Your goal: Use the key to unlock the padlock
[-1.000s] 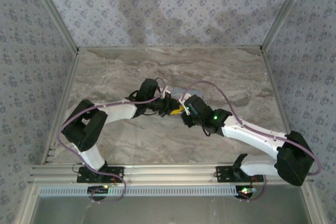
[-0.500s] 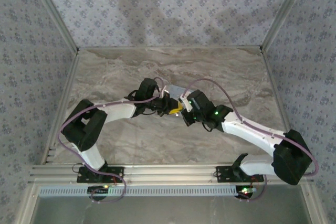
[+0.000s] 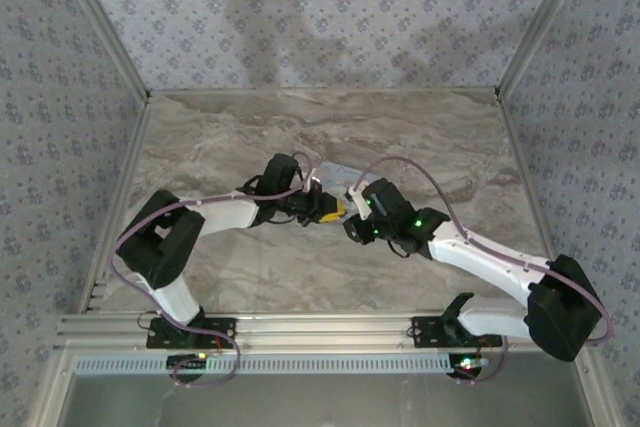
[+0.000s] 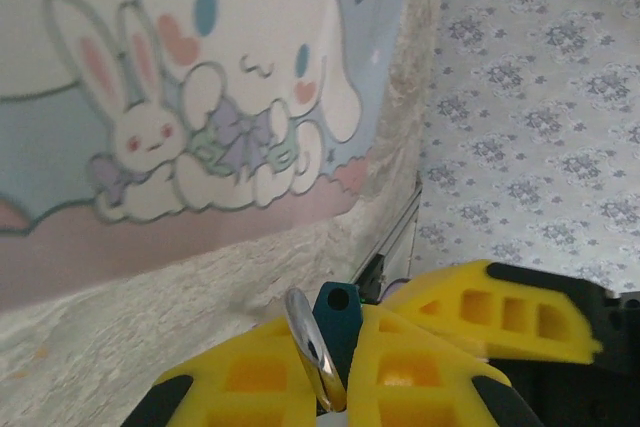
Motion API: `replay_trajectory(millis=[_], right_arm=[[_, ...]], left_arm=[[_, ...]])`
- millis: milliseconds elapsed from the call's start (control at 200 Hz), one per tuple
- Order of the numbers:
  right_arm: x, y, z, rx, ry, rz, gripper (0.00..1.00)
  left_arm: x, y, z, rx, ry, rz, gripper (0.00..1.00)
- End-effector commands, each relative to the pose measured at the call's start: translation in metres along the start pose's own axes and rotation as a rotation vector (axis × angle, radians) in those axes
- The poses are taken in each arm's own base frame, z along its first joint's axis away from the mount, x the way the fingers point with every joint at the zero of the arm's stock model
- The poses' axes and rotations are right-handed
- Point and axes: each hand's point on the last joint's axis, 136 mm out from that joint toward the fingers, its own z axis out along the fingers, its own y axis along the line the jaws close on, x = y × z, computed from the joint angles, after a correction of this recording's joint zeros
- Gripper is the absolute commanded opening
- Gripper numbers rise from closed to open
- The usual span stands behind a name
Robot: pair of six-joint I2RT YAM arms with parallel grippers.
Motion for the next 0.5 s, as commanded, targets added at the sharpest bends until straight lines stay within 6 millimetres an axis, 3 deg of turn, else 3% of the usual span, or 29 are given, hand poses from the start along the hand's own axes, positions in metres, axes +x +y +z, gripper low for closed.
replay_trajectory(millis=[0, 145, 495], right_arm=[[-0.003, -0.004, -0.009, -0.008, -0.041, 0.057, 0.33], [-0.002, -0.014, -0.016, 0.015, -0.088, 0.111, 0.35], [0.004, -0.018, -0.016, 0.036, -0.099, 0.138, 0.36]], left_arm=[[0.006, -0.007, -0.013, -0.012, -0.026, 0.077, 0.01], [0.011, -0.003, -0.025, -0.052, -0.055, 0.105, 0.01], [0.024, 0.020, -0.053, -0.133, -0.112, 0.152, 0.01]])
